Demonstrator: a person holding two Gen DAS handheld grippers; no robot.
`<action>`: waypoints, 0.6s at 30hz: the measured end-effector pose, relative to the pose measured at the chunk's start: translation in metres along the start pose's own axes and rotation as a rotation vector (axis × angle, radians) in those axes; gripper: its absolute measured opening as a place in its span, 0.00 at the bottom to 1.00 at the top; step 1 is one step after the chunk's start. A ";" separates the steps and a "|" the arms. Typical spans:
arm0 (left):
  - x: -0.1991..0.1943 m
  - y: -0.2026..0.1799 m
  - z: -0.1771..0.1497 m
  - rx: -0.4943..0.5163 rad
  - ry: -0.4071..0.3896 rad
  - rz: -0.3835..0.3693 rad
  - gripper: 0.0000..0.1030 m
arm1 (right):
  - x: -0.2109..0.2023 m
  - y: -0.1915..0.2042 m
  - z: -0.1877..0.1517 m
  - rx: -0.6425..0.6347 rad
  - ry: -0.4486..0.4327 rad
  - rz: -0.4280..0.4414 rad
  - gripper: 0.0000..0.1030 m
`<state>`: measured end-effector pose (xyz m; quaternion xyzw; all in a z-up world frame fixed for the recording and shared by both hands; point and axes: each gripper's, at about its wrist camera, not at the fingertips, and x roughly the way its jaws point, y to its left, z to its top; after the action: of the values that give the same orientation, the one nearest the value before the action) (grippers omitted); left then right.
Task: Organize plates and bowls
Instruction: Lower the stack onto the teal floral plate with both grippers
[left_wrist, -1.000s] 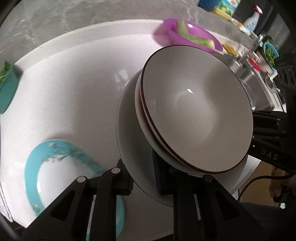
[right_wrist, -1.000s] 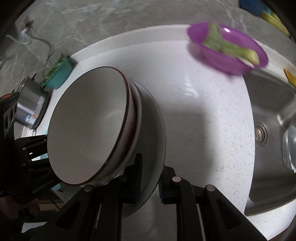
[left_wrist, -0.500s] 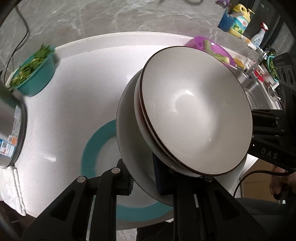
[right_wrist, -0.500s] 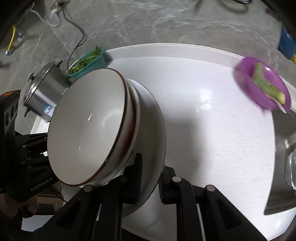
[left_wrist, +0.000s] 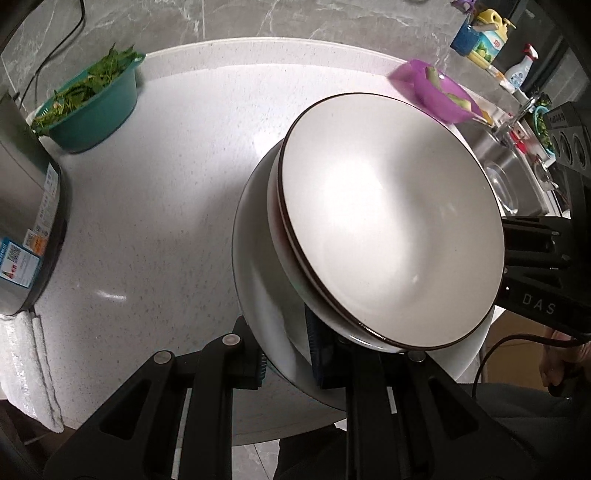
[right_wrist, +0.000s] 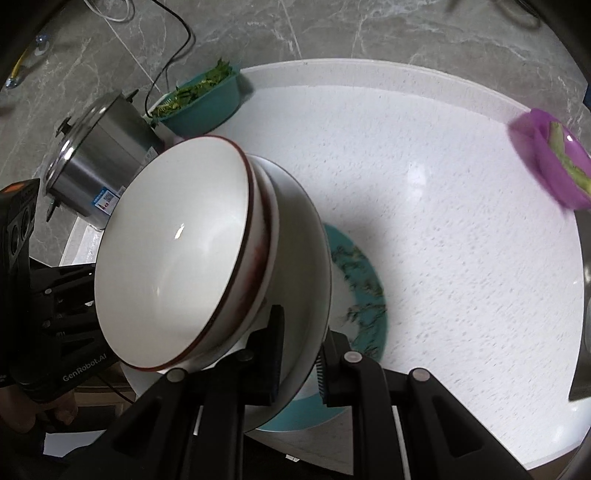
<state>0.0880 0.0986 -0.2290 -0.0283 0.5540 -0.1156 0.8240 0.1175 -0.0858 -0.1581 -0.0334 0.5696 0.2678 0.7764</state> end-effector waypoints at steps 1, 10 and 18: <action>0.003 0.003 -0.001 0.000 0.005 -0.005 0.15 | 0.003 0.001 -0.001 0.006 0.005 -0.002 0.16; 0.029 0.016 -0.010 0.025 0.022 -0.025 0.15 | 0.022 -0.001 -0.010 0.062 0.031 -0.023 0.16; 0.047 0.006 -0.008 0.057 0.041 -0.043 0.16 | 0.029 -0.011 -0.019 0.102 0.035 -0.039 0.16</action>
<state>0.0985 0.0943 -0.2759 -0.0145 0.5665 -0.1497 0.8102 0.1122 -0.0906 -0.1935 -0.0097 0.5950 0.2227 0.7722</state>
